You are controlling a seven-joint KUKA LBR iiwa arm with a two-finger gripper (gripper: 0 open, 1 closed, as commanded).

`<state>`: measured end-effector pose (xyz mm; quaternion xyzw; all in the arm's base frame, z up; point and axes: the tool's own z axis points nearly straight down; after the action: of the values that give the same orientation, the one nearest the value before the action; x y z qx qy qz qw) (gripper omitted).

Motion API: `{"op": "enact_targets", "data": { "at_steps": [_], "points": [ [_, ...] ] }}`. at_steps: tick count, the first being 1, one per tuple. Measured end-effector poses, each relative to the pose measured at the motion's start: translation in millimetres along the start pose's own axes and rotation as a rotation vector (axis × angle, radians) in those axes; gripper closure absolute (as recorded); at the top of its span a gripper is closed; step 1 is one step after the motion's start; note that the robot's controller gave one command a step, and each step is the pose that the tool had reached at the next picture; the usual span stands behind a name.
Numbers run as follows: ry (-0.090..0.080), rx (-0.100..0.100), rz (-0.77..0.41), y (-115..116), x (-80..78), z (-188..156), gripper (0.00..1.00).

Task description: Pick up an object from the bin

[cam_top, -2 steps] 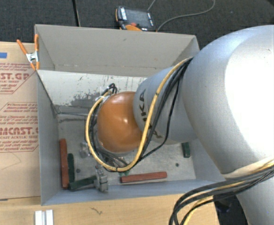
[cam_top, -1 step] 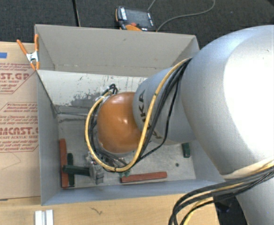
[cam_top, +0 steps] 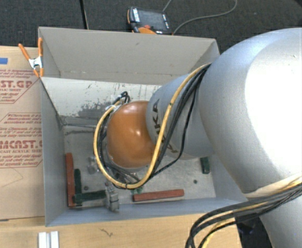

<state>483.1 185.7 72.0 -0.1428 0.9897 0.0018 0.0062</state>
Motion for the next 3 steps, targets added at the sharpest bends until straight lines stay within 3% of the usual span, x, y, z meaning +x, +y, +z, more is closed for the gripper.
{"op": "enact_targets", "data": {
  "at_steps": [1,2,3],
  "points": [
    [0.012,0.0,-0.002,1,3.2,2,1.0],
    [0.002,0.003,0.077,-41,-33.8,-130,1.0],
    [0.011,-0.002,-0.48,-33,-78.9,-81,1.0]
  ]
}}
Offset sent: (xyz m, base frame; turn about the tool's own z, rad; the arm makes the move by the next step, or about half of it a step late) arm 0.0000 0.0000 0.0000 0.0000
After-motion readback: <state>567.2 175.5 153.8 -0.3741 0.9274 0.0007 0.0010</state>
